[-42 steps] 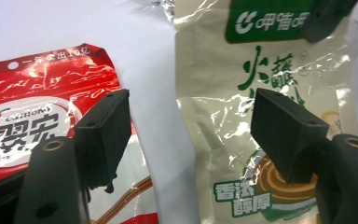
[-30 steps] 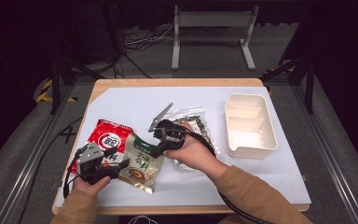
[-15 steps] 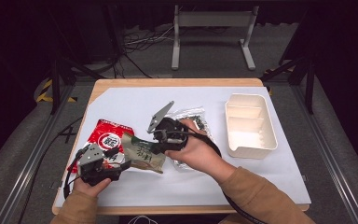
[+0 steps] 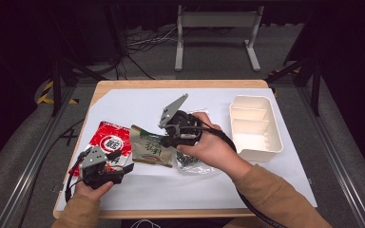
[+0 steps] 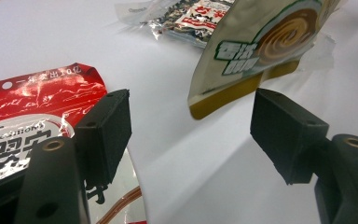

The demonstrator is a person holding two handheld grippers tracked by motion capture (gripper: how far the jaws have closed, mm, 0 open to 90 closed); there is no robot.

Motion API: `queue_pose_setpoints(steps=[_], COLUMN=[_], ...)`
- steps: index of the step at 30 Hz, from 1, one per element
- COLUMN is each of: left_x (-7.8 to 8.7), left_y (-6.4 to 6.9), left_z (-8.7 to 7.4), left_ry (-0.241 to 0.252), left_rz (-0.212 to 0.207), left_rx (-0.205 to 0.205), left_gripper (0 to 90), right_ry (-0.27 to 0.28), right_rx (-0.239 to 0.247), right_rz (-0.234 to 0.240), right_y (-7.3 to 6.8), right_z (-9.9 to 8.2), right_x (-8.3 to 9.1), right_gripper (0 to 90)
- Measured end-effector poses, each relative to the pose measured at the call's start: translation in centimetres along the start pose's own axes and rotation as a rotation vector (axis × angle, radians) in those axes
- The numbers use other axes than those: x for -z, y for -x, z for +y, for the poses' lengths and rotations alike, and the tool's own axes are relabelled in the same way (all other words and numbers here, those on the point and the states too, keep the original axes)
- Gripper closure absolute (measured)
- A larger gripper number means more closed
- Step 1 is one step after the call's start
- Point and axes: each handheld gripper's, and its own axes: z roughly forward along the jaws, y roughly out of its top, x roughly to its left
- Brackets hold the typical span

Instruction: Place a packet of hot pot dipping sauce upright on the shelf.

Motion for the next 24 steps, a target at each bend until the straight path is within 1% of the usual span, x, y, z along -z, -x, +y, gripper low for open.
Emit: queue_pose_setpoints(steps=[1,5,11,16,21,23,24], left_x=[0.0,0.0,0.0,0.0,-0.1,-0.1,-0.1], left_y=[0.0,0.0,0.0,-0.1,-0.1,-0.1,-0.1], left_z=[0.0,0.0,0.0,0.0,0.0,0.0,0.0], left_ry=[0.0,-0.002,-0.004,-0.004,-0.002,-0.003,-0.002], left_rz=[0.001,0.005,0.008,0.01,0.009,0.011,0.011], left_rx=[0.001,0.007,0.006,0.008,0.012,0.011,0.012], left_gripper=[29.6,29.6,29.6,29.6,29.5,29.5,29.5], right_ry=[-0.006,0.0,0.003,0.009,0.018,0.022,0.022], right_rx=[0.0,0.009,0.002,-0.002,-0.005,-0.008,-0.008], right_rz=[-0.007,-0.03,-0.049,-0.088,-0.129,-0.144,-0.144], right_y=[0.1,0.6,1.0,1.4,2.0,2.4,2.4], right_z=[-0.1,-0.5,-1.0,-1.4,-2.1,-2.4,-2.4], right_x=[0.3,1.4,2.4,3.7,5.1,5.7,5.7], right_gripper=[89.3,89.3,89.4,89.4,89.4,89.4,89.4])
